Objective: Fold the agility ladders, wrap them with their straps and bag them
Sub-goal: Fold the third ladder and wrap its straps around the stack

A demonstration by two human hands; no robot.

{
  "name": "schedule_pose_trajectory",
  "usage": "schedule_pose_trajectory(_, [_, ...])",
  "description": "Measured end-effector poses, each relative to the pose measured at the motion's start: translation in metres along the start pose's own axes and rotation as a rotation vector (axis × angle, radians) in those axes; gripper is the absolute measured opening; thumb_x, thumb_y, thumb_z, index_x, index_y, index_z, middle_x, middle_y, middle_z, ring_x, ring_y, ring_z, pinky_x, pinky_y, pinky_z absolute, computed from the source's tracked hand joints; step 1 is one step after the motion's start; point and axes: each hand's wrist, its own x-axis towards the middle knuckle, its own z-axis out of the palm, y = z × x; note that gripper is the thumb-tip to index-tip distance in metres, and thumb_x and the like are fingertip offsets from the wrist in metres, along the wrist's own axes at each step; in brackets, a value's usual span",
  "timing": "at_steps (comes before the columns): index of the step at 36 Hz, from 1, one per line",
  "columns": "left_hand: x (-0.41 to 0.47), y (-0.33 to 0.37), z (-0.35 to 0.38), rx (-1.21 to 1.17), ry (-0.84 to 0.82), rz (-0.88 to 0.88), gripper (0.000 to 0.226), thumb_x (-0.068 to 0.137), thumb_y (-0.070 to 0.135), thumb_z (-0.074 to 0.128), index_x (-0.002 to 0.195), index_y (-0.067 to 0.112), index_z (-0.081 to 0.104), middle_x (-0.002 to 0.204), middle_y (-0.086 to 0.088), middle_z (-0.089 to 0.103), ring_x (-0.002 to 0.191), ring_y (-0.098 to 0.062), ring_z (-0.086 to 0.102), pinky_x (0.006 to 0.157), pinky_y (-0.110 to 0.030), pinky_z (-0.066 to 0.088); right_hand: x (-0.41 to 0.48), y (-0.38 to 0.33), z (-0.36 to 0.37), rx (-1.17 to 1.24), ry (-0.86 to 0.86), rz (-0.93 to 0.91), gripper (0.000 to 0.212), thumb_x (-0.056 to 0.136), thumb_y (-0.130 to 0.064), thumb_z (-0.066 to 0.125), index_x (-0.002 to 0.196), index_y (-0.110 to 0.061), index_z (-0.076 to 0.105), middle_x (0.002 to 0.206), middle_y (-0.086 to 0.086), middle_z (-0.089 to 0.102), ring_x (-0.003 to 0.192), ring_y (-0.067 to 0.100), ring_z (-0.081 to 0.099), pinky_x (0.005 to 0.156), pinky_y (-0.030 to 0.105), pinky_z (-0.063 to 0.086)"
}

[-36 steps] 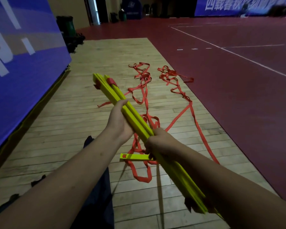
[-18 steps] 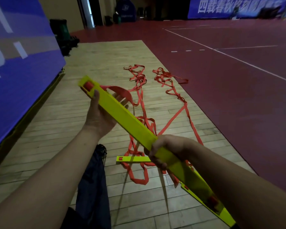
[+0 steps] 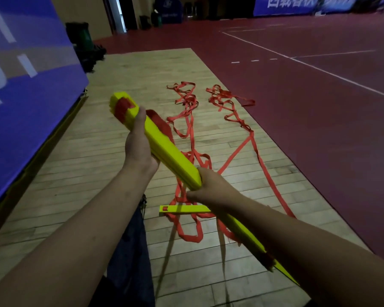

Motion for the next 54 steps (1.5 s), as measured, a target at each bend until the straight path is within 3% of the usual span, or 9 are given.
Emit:
schedule_pose_trajectory(4, [0.012,0.012,-0.015,0.172,-0.280,0.113,0.067,0.076,0.066,0.067,0.127,0.023,0.057,0.122,0.003,0.064,0.112,-0.011,0.061,0.109,-0.036,0.044,-0.005,-0.011,-0.023,0.251,-0.118,-0.047,0.017,0.086,-0.010,0.071,0.093,-0.010,0.056,0.071,0.004,0.058,0.055,0.014,0.059,0.059,0.030,0.055])
schedule_pose_trajectory(10, [0.020,0.015,-0.028,0.319,-0.566,0.102,0.030,0.095,0.045,0.056,0.092,0.019,0.071,0.078,-0.001,0.064,0.078,-0.019,0.067,0.074,-0.036,0.055,-0.016,-0.012,-0.046,0.439,-0.176,-0.081,0.016,0.084,0.002,0.067,0.092,-0.004,0.054,0.065,0.010,0.056,0.055,0.026,0.054,0.054,0.034,0.049])
schedule_pose_trajectory(19, [0.005,-0.009,-0.057,1.282,-0.859,-0.375,0.027,0.094,0.032,0.066,0.114,0.013,0.067,0.088,-0.008,0.074,0.091,-0.026,0.074,0.081,-0.033,0.057,-0.013,0.004,-0.071,0.674,0.264,-0.027,0.010,0.086,-0.003,0.067,0.091,-0.005,0.058,0.069,0.006,0.056,0.057,0.017,0.056,0.055,0.028,0.050])
schedule_pose_trajectory(24, [-0.025,-0.022,-0.039,1.345,-0.968,-0.543,0.032,0.099,0.036,0.058,0.125,0.017,0.057,0.080,-0.011,0.067,0.092,-0.036,0.073,0.076,-0.038,0.060,-0.005,0.019,-0.091,0.944,0.510,0.061,0.018,0.087,-0.004,0.066,0.102,-0.002,0.056,0.074,0.007,0.057,0.065,0.019,0.059,0.058,0.030,0.051])
schedule_pose_trajectory(32, [-0.077,-0.058,-0.020,1.694,-0.994,-0.270,0.098,0.078,0.079,0.047,0.155,0.028,0.013,0.135,-0.003,0.058,0.099,-0.013,0.065,0.068,-0.020,0.055,-0.004,0.019,-0.090,1.424,0.391,0.102,0.013,0.098,-0.014,0.048,0.101,-0.005,0.057,0.115,0.024,0.072,0.105,0.039,0.071,0.096,0.054,0.054])
schedule_pose_trajectory(35, [-0.079,-0.066,-0.019,1.785,-0.914,-0.122,0.090,0.078,0.080,0.048,0.146,0.022,0.037,0.123,0.001,0.063,0.101,-0.011,0.063,0.081,-0.024,0.056,-0.005,0.015,-0.091,1.530,0.388,0.111,0.012,0.094,-0.012,0.051,0.090,-0.005,0.059,0.102,0.021,0.074,0.086,0.032,0.074,0.088,0.045,0.057])
schedule_pose_trajectory(42, [-0.081,-0.059,-0.024,1.565,-0.913,-0.228,0.066,0.087,0.063,0.059,0.136,0.021,0.047,0.117,0.003,0.063,0.103,-0.011,0.064,0.086,-0.027,0.058,-0.008,0.012,-0.096,1.707,0.367,0.141,0.014,0.085,-0.016,0.063,0.072,-0.013,0.058,0.068,0.005,0.058,0.058,0.018,0.055,0.068,0.030,0.049])
schedule_pose_trajectory(47, [-0.087,-0.064,-0.025,1.537,-0.885,-0.164,0.109,0.070,0.068,0.074,0.155,0.031,0.017,0.138,0.004,0.051,0.116,-0.014,0.058,0.091,-0.029,0.056,-0.007,0.013,-0.098,1.736,0.417,0.123,0.020,0.084,-0.022,0.068,0.069,-0.015,0.056,0.063,0.001,0.051,0.051,0.014,0.045,0.058,0.026,0.043])
schedule_pose_trajectory(54, [-0.086,-0.064,-0.019,1.311,-0.756,-0.150,0.075,0.079,0.040,0.082,0.141,0.024,0.043,0.112,0.005,0.061,0.095,-0.010,0.066,0.075,-0.024,0.058,-0.007,0.017,-0.101,1.769,0.484,0.141,0.017,0.088,-0.023,0.067,0.079,-0.014,0.057,0.066,0.003,0.055,0.056,0.018,0.056,0.063,0.029,0.050])
